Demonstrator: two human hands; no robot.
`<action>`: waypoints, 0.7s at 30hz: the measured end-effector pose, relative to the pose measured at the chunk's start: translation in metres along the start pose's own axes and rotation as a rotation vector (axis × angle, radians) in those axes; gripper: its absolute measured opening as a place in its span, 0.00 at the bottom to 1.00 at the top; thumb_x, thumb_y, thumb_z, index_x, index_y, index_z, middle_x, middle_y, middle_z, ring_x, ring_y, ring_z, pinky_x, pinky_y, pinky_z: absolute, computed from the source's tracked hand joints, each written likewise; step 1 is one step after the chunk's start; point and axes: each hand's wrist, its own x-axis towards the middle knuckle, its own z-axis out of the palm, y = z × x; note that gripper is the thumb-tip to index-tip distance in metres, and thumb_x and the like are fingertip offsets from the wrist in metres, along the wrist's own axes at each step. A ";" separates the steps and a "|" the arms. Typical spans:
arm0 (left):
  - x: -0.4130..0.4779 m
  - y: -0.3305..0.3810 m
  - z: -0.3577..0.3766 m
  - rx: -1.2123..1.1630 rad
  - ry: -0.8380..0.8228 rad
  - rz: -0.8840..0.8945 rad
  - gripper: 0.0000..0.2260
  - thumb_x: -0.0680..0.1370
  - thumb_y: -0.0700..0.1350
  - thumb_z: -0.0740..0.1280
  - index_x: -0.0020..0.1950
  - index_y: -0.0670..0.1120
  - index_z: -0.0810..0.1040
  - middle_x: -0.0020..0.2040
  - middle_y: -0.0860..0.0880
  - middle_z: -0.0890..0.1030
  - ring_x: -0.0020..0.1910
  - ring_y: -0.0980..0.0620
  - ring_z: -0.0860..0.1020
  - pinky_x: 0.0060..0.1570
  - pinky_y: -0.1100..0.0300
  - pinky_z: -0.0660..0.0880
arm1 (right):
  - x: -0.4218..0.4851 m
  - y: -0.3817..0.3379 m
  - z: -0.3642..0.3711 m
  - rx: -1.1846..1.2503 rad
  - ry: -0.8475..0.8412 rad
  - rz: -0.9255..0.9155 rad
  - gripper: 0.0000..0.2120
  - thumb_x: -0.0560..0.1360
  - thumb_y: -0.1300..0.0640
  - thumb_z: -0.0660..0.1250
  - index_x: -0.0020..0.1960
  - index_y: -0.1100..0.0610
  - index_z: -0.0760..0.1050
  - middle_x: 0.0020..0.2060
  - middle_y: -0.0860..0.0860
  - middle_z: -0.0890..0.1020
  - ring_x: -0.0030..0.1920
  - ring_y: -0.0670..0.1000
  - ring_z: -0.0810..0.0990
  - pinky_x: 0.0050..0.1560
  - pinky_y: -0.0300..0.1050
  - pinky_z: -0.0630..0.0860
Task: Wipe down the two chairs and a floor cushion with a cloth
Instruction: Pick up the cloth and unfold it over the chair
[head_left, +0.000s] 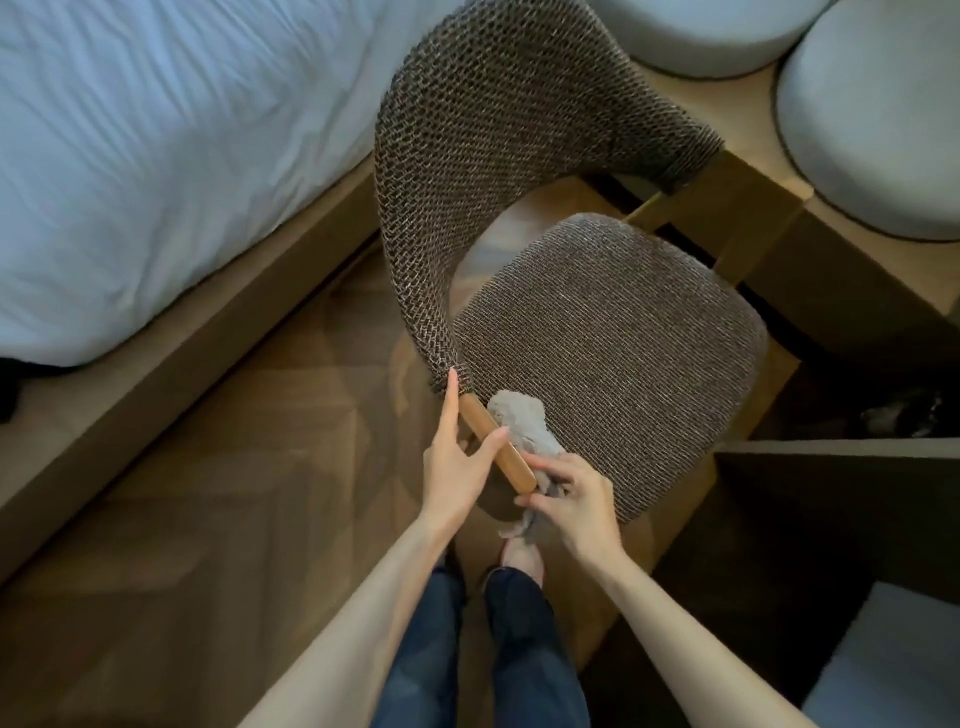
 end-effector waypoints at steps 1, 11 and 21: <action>0.004 0.001 -0.006 -0.004 -0.002 0.012 0.39 0.75 0.46 0.72 0.74 0.69 0.51 0.72 0.52 0.71 0.68 0.58 0.71 0.68 0.58 0.68 | 0.003 -0.005 0.007 0.025 -0.002 0.004 0.26 0.63 0.73 0.76 0.58 0.56 0.80 0.43 0.53 0.79 0.45 0.37 0.77 0.46 0.31 0.76; 0.077 0.038 -0.132 0.267 0.245 0.144 0.25 0.81 0.41 0.60 0.77 0.52 0.60 0.73 0.50 0.68 0.71 0.52 0.68 0.71 0.53 0.65 | 0.102 -0.128 0.130 0.188 -0.130 -0.111 0.22 0.69 0.68 0.74 0.62 0.60 0.78 0.55 0.57 0.83 0.53 0.53 0.81 0.60 0.45 0.76; 0.069 0.065 -0.143 0.246 0.205 0.507 0.17 0.80 0.37 0.60 0.68 0.48 0.74 0.64 0.53 0.75 0.62 0.56 0.75 0.66 0.53 0.72 | 0.124 -0.134 0.054 0.191 0.116 -0.252 0.19 0.70 0.68 0.63 0.45 0.44 0.81 0.48 0.42 0.82 0.46 0.44 0.80 0.46 0.39 0.76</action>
